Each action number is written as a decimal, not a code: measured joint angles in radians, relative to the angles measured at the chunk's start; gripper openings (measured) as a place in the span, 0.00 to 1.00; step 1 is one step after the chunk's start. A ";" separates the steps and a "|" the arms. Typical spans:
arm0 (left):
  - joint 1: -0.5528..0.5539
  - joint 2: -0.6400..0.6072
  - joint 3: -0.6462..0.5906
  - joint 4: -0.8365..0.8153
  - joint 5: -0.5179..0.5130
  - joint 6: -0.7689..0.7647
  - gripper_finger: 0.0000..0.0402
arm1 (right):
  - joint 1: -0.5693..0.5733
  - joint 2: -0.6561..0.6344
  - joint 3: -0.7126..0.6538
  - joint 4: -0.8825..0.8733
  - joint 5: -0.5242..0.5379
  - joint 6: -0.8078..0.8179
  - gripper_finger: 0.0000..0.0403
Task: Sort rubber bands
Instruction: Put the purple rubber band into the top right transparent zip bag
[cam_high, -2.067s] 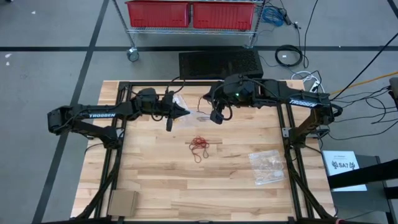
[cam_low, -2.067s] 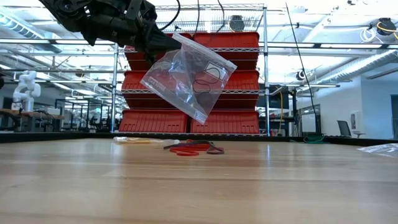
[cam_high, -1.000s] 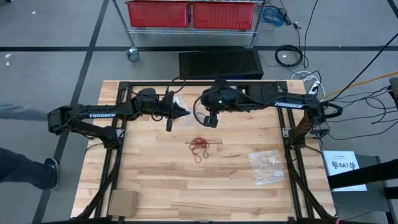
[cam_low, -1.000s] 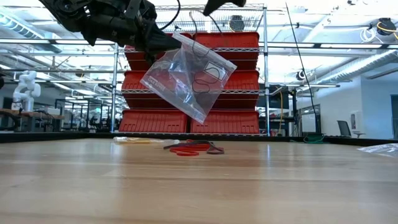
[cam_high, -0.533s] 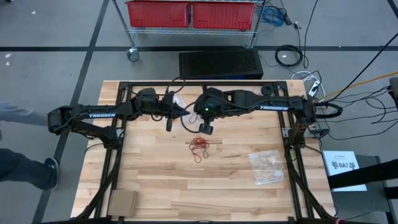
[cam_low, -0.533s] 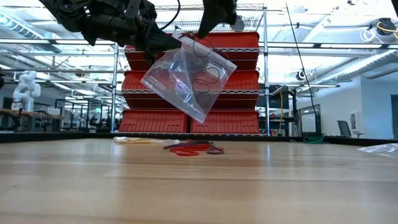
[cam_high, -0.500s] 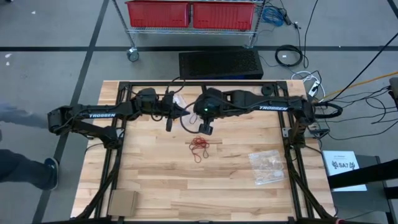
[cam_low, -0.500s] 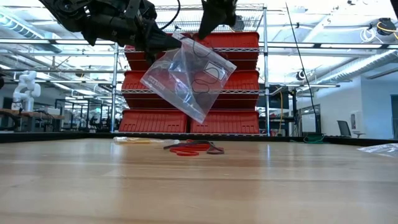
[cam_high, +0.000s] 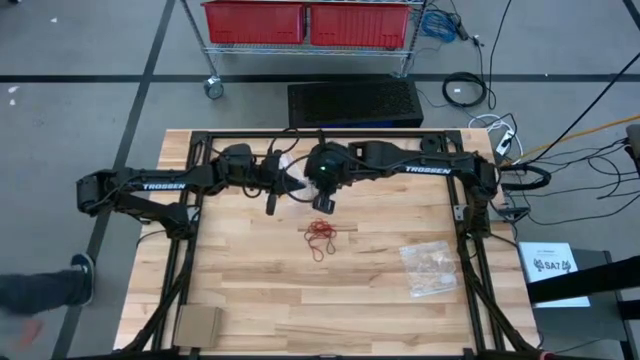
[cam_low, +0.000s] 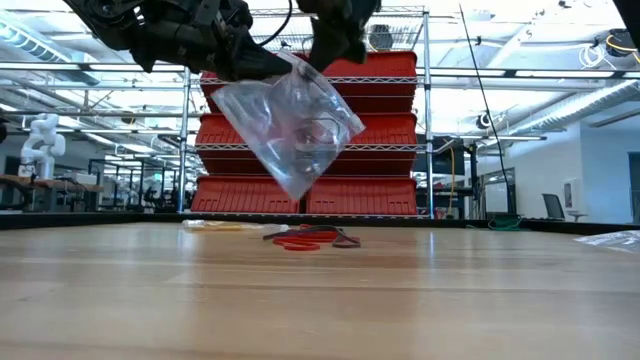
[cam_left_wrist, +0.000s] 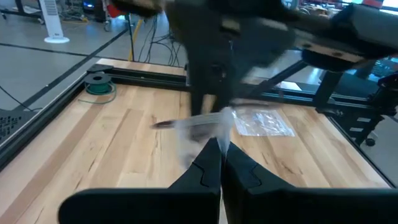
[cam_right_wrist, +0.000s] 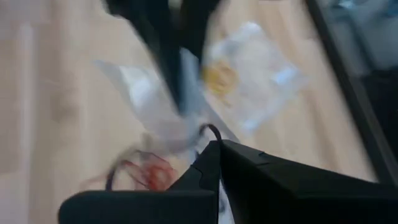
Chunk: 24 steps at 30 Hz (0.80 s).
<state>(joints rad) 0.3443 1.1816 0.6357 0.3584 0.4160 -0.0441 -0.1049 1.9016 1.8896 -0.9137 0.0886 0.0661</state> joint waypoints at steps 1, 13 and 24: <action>0.000 0.000 0.000 -0.003 0.000 0.000 0.00 | -0.003 0.008 0.000 -0.004 -0.025 -0.005 0.00; 0.000 0.000 0.000 -0.001 -0.028 0.024 0.00 | -0.009 0.018 -0.001 -0.029 -0.074 -0.051 0.37; 0.000 0.000 0.000 -0.004 -0.038 0.024 0.00 | -0.027 -0.080 -0.001 -0.072 -0.116 -0.003 0.53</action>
<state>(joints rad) 0.3443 1.1816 0.6357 0.3543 0.3781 -0.0200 -0.1322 1.8216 1.8889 -0.9857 -0.0276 0.0631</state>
